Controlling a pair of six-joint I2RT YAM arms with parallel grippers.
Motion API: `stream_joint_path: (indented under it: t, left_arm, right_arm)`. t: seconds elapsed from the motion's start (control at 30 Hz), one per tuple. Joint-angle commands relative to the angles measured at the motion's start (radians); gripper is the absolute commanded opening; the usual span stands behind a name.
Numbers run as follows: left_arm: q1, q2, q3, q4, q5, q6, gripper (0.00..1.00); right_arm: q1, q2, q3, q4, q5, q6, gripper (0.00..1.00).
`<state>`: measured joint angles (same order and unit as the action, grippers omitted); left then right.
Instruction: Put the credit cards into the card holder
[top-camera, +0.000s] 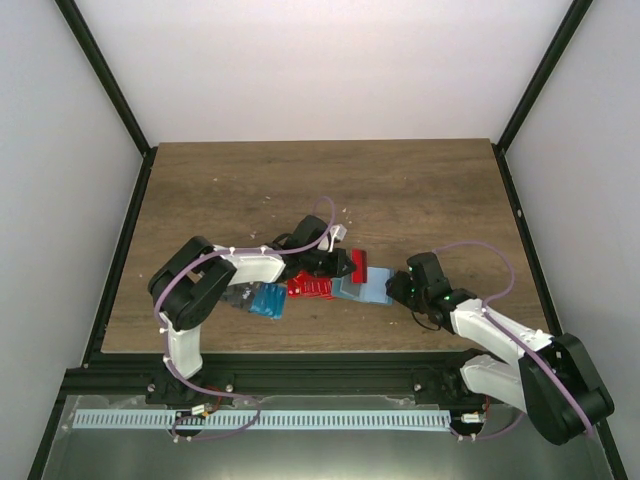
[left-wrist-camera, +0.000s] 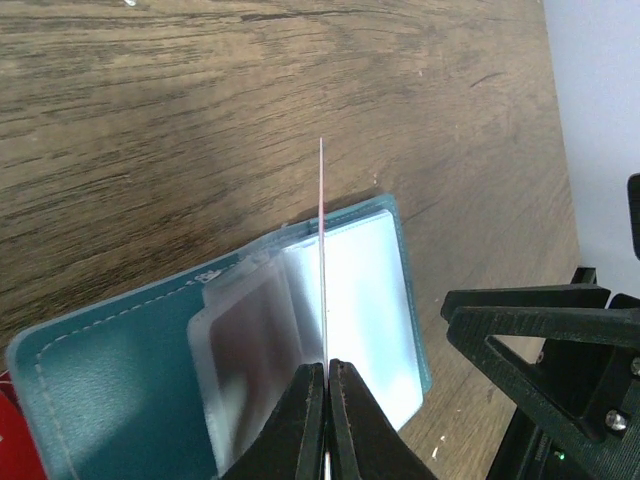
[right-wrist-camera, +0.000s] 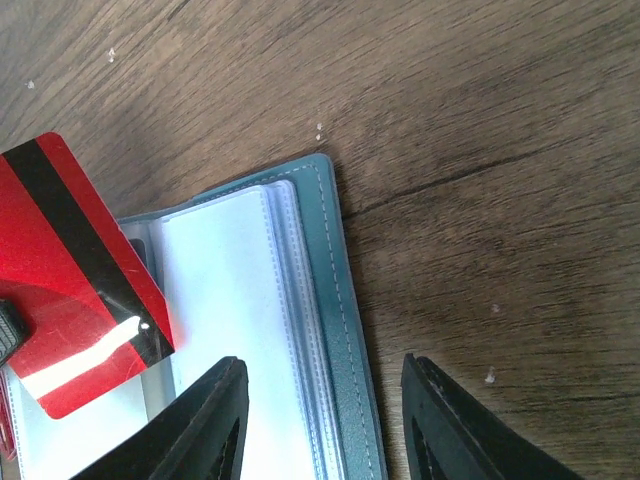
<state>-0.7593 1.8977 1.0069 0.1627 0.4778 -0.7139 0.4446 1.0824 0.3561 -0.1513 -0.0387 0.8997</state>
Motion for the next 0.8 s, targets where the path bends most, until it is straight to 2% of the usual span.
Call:
stream_joint_path:
  t: [0.0, 0.3, 0.77]
  left_arm:
    - [-0.005, 0.022, -0.005, 0.054, 0.051, -0.011, 0.04]
    - [-0.007, 0.019, -0.014, 0.052, 0.058, -0.027, 0.04]
    - [-0.008, 0.024, -0.019, -0.059, 0.027, -0.007, 0.04]
  right_arm:
    - [-0.004, -0.002, -0.004, 0.008, 0.001, 0.002, 0.44]
    - [-0.004, -0.003, -0.002, 0.006, -0.001, -0.006, 0.44]
    - [-0.004, -0.006, -0.003, 0.003, -0.009, -0.013, 0.44]
